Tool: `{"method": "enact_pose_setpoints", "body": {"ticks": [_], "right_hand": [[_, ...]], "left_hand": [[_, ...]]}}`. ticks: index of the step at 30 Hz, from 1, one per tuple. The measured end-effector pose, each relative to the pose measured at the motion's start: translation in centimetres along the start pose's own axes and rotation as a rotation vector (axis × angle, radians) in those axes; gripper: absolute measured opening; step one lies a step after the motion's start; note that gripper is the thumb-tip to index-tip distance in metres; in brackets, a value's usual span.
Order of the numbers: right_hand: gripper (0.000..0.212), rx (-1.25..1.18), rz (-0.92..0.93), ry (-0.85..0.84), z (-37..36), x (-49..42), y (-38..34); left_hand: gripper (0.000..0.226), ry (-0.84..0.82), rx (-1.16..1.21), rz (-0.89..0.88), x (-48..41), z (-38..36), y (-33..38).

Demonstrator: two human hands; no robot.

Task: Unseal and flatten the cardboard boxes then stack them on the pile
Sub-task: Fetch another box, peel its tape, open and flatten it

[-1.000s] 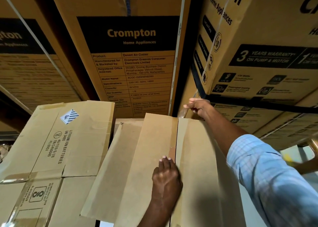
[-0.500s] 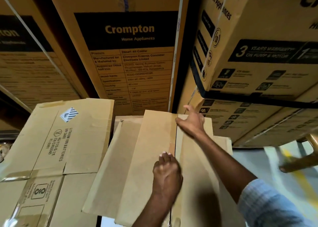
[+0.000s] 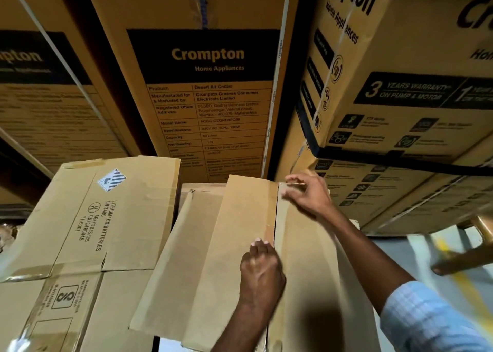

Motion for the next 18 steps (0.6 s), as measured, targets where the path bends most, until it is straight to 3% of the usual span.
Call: {"method": "enact_pose_setpoints", "body": {"ticks": [2, 5, 7, 13, 15, 18], "right_hand": [[0.051, 0.226, 0.107, -0.082, -1.0, 0.8, 0.6], [0.028, 0.234, 0.27, -0.031, -2.3, 0.7, 0.4], [0.02, 0.29, 0.279, -0.036, -2.3, 0.2, -0.5], [0.019, 0.796, 0.306, -0.149, -2.8, 0.3, -2.0], [0.021, 0.686, 0.245, -0.148, -2.0, -0.3, -2.4], [0.025, 0.024, -0.049, 0.065, 1.0, -3.2, -3.3]], "left_hand": [[0.042, 0.012, -0.006, -0.006, 0.0, -0.1, 0.0], [0.044, 0.027, -0.022, -0.026, -0.1, -0.4, 0.1], [0.045, 0.01, -0.033, -0.027, -0.2, -0.7, 0.1], [0.049, -0.047, -0.031, -0.025, -0.6, -1.4, -0.1], [0.049, -0.048, -0.038, -0.025, -0.4, -1.3, 0.0], [0.048, -0.028, -0.054, -0.016, -0.3, -1.0, 0.1]]}}
Point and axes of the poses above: each hand's wrist, its own x-axis away from the middle knuckle, its own z-axis out of the back of the hand, y = z × x, the point moved 3 cm from there along -x, towards the middle knuckle, and after that the axes turned 12 degrees about -y, right-handed, at the moved point
